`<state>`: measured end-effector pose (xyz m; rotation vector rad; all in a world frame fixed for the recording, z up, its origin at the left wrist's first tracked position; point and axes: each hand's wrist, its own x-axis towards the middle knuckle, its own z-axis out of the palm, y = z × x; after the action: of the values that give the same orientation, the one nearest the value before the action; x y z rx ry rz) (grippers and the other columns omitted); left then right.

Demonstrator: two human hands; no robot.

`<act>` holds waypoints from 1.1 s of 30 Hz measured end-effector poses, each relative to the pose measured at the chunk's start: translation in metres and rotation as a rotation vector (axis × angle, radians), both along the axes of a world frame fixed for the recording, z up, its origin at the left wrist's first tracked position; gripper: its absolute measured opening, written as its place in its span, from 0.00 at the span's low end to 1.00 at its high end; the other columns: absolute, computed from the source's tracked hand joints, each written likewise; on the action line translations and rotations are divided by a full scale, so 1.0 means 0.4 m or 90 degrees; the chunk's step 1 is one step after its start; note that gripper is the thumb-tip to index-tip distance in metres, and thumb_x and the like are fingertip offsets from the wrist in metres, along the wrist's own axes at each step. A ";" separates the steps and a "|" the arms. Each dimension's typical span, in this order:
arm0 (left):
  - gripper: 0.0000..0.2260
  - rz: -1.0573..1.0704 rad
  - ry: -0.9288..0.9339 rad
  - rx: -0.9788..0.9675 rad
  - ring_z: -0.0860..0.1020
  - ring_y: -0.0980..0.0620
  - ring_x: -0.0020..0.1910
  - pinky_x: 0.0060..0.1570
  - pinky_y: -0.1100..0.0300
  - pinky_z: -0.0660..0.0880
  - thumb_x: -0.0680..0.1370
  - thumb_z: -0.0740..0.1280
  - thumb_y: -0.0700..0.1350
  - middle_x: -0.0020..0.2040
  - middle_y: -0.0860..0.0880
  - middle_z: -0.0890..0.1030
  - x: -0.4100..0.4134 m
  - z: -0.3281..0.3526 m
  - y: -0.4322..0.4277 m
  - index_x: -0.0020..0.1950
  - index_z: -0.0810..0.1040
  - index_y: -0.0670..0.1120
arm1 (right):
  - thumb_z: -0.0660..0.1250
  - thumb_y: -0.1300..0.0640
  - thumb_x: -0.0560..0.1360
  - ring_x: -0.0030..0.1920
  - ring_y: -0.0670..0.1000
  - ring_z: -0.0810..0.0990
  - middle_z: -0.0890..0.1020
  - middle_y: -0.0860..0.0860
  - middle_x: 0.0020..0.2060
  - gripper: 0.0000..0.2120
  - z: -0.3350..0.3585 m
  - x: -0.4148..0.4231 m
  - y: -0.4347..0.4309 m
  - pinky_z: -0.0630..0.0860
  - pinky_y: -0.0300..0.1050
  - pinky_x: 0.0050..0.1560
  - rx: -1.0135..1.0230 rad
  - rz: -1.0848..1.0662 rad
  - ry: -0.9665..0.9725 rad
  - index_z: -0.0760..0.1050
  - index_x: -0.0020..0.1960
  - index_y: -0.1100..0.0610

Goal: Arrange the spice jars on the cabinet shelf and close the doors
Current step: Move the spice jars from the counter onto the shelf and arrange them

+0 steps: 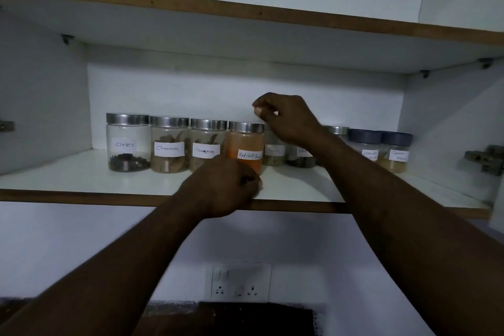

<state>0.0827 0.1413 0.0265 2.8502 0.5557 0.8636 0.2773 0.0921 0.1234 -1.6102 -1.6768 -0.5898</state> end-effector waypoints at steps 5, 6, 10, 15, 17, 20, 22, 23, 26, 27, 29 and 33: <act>0.14 0.032 -0.016 0.032 0.78 0.62 0.37 0.37 0.60 0.74 0.80 0.62 0.62 0.35 0.59 0.80 -0.074 0.001 0.044 0.39 0.79 0.59 | 0.71 0.46 0.77 0.55 0.47 0.81 0.84 0.47 0.58 0.16 -0.014 -0.069 -0.014 0.78 0.47 0.54 -0.109 -0.006 -0.088 0.81 0.62 0.50; 0.13 0.033 -0.017 0.025 0.79 0.62 0.39 0.40 0.57 0.77 0.80 0.63 0.62 0.38 0.59 0.81 -0.080 0.001 0.050 0.41 0.80 0.60 | 0.72 0.47 0.76 0.54 0.48 0.80 0.84 0.48 0.58 0.16 -0.018 -0.071 -0.009 0.78 0.48 0.53 -0.103 -0.024 -0.107 0.80 0.62 0.50; 0.13 0.037 -0.026 0.001 0.79 0.62 0.43 0.47 0.55 0.80 0.77 0.62 0.65 0.43 0.62 0.83 -0.086 0.002 0.058 0.49 0.84 0.62 | 0.73 0.48 0.75 0.52 0.50 0.81 0.84 0.48 0.56 0.17 -0.027 -0.071 0.024 0.77 0.47 0.48 -0.078 -0.077 -0.126 0.80 0.62 0.50; 0.20 0.055 -0.028 -0.013 0.80 0.60 0.46 0.49 0.54 0.80 0.73 0.60 0.65 0.48 0.59 0.85 -0.081 0.002 0.054 0.54 0.86 0.59 | 0.73 0.49 0.75 0.53 0.52 0.81 0.84 0.50 0.56 0.17 -0.026 -0.056 0.078 0.80 0.53 0.53 -0.098 -0.127 -0.126 0.79 0.62 0.51; 0.19 0.065 -0.028 -0.012 0.81 0.59 0.45 0.48 0.54 0.80 0.74 0.60 0.64 0.47 0.58 0.85 -0.081 0.002 0.052 0.52 0.86 0.58 | 0.73 0.49 0.76 0.54 0.53 0.81 0.84 0.51 0.57 0.17 -0.029 -0.050 0.103 0.80 0.52 0.53 -0.101 -0.139 -0.128 0.79 0.63 0.52; 0.16 0.082 -0.022 -0.005 0.81 0.57 0.45 0.48 0.53 0.80 0.76 0.62 0.62 0.46 0.57 0.85 -0.079 0.001 0.051 0.51 0.86 0.56 | 0.72 0.50 0.76 0.55 0.53 0.81 0.83 0.51 0.57 0.16 -0.032 -0.044 0.137 0.76 0.48 0.49 -0.101 -0.153 -0.128 0.79 0.63 0.52; 0.15 0.086 -0.026 0.006 0.80 0.57 0.45 0.49 0.53 0.80 0.77 0.63 0.61 0.46 0.57 0.85 -0.079 0.000 0.050 0.51 0.86 0.56 | 0.71 0.49 0.76 0.55 0.53 0.81 0.83 0.51 0.58 0.17 -0.032 -0.043 0.155 0.78 0.50 0.51 -0.099 -0.165 -0.130 0.78 0.63 0.52; 0.15 0.086 -0.031 0.011 0.80 0.57 0.45 0.49 0.54 0.80 0.78 0.63 0.60 0.46 0.57 0.85 -0.079 -0.001 0.048 0.51 0.87 0.56 | 0.71 0.49 0.76 0.56 0.54 0.81 0.83 0.51 0.58 0.17 -0.032 -0.043 0.161 0.79 0.52 0.52 -0.099 -0.170 -0.130 0.78 0.63 0.52; 0.14 0.078 -0.040 0.009 0.80 0.58 0.43 0.47 0.56 0.80 0.78 0.64 0.59 0.44 0.56 0.85 -0.080 -0.001 0.046 0.50 0.87 0.55 | 0.71 0.50 0.77 0.56 0.54 0.80 0.82 0.51 0.58 0.17 -0.034 -0.042 0.179 0.80 0.54 0.54 -0.103 -0.179 -0.126 0.78 0.64 0.52; 0.14 0.074 -0.039 0.005 0.80 0.58 0.43 0.47 0.56 0.80 0.79 0.64 0.59 0.44 0.56 0.85 -0.080 -0.001 0.046 0.51 0.87 0.54 | 0.71 0.50 0.77 0.56 0.54 0.80 0.82 0.52 0.59 0.17 -0.035 -0.040 0.184 0.79 0.53 0.54 -0.104 -0.182 -0.123 0.77 0.64 0.52; 0.15 0.072 -0.040 0.006 0.80 0.58 0.43 0.47 0.57 0.79 0.79 0.64 0.59 0.45 0.56 0.86 -0.080 -0.003 0.048 0.51 0.87 0.54 | 0.71 0.50 0.77 0.57 0.55 0.80 0.83 0.52 0.59 0.17 -0.037 -0.038 0.194 0.79 0.52 0.54 -0.104 -0.189 -0.123 0.77 0.65 0.52; 0.15 0.079 -0.053 0.021 0.80 0.59 0.40 0.43 0.62 0.76 0.78 0.64 0.59 0.41 0.56 0.85 -0.078 -0.007 0.052 0.49 0.87 0.54 | 0.71 0.50 0.77 0.57 0.55 0.81 0.83 0.52 0.58 0.16 -0.037 -0.038 0.206 0.79 0.52 0.53 -0.086 -0.195 -0.135 0.78 0.63 0.52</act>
<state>0.0513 0.1623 0.0239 2.8176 0.7205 1.0148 0.2620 0.1746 0.1085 -1.9815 -1.6594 -0.8392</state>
